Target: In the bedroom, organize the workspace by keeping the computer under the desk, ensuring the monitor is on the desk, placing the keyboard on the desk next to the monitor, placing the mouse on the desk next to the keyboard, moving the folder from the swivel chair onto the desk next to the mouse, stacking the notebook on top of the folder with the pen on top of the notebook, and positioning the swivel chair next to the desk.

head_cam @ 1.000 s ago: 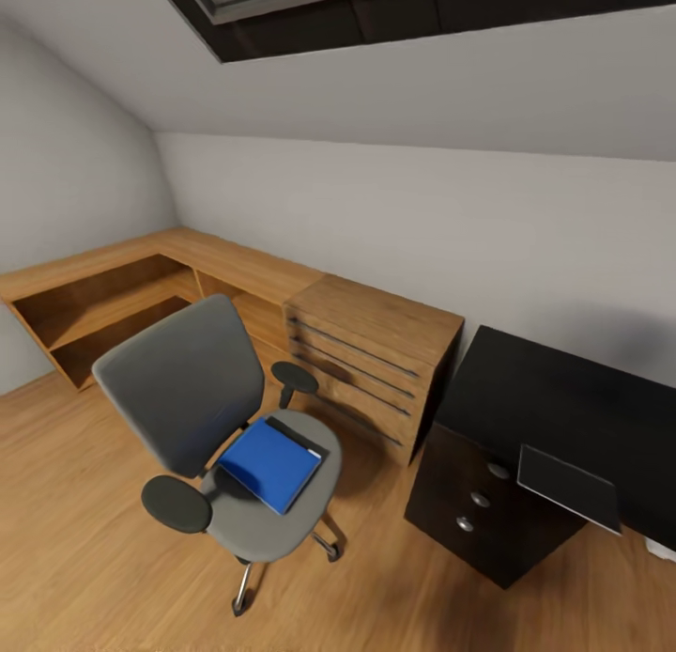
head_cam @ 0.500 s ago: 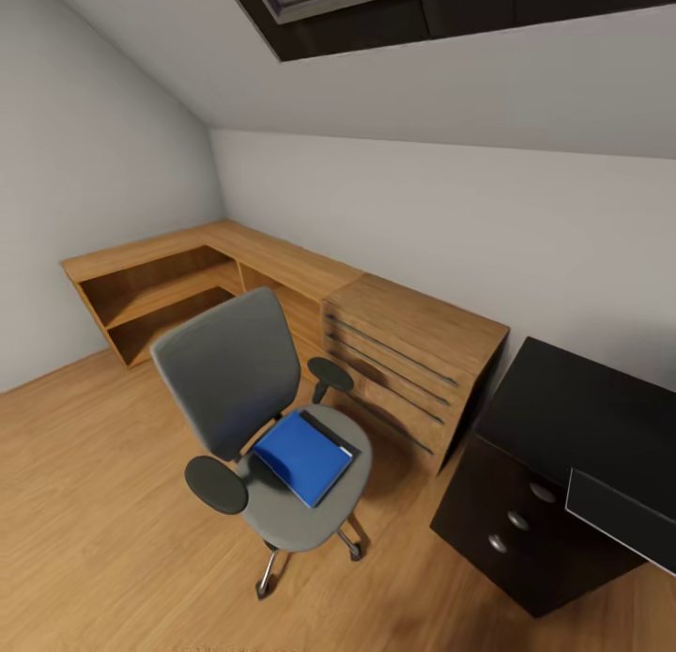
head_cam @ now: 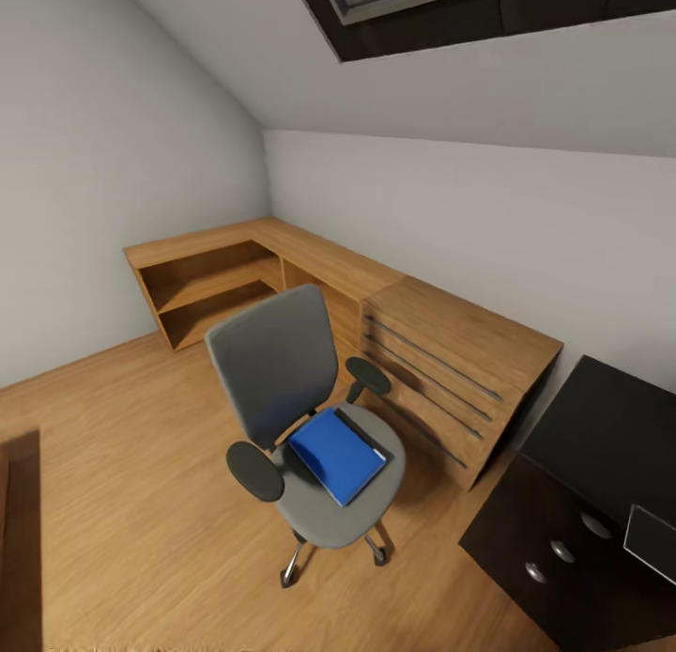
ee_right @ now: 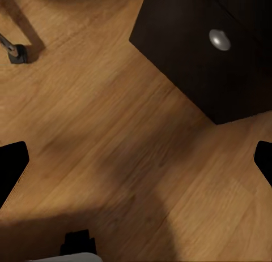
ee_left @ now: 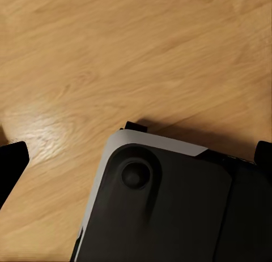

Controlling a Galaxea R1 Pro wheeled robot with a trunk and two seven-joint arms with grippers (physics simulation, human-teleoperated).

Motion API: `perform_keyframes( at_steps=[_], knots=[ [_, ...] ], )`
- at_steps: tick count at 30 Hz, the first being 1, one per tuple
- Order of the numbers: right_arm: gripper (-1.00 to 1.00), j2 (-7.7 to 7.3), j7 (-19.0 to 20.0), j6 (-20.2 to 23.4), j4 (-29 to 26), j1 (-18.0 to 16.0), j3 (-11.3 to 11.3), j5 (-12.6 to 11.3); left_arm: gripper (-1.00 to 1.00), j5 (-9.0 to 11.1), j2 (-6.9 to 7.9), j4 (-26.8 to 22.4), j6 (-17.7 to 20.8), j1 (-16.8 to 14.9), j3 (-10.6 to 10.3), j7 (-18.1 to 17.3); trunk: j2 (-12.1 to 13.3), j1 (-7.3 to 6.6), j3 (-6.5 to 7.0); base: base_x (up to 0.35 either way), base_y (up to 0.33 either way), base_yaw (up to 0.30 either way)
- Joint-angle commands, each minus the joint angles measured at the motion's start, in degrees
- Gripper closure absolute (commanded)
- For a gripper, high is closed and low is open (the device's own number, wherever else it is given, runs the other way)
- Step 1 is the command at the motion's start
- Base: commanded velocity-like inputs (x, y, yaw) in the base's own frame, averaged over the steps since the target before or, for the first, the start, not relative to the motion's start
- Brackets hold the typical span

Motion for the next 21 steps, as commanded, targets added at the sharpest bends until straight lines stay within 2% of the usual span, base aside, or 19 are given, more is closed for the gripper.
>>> perform_keyframes(
  at_steps=[1, 4, 9, 21],
  knots=[
    [-1.0, 0.0, -0.14, -0.91, 0.13, -0.04, -0.41, 0.15, -1.0, 0.59, -0.01, -0.09, -0.01, 0.03, 0.01, -0.27, -0.04, 0.01, -0.04, 0.0, 0.0, 0.285],
    [-1.0, 0.01, -0.55, -3.15, 0.16, -0.03, -0.42, -0.44, -1.0, 0.6, 0.01, -0.09, -0.02, 0.03, 0.01, -0.27, -0.04, 0.01, 0.01, 0.0, 0.0, 0.284],
    [-1.0, 0.01, -1.75, -4.48, 0.2, -0.04, -0.43, -0.69, -1.0, 0.62, 0.01, -0.1, -0.01, 0.03, 0.01, -0.27, -0.04, 0.01, 0.18, 0.0, 0.0, 0.281],
    [-1.0, 0.01, -2.14, -4.74, 0.21, -0.04, -0.43, -0.75, -1.0, 0.59, 0.01, -0.09, 0.0, 0.03, 0.01, -0.27, -0.04, 0.01, 0.66, 0.0, 0.0, 0.279]
  ],
)
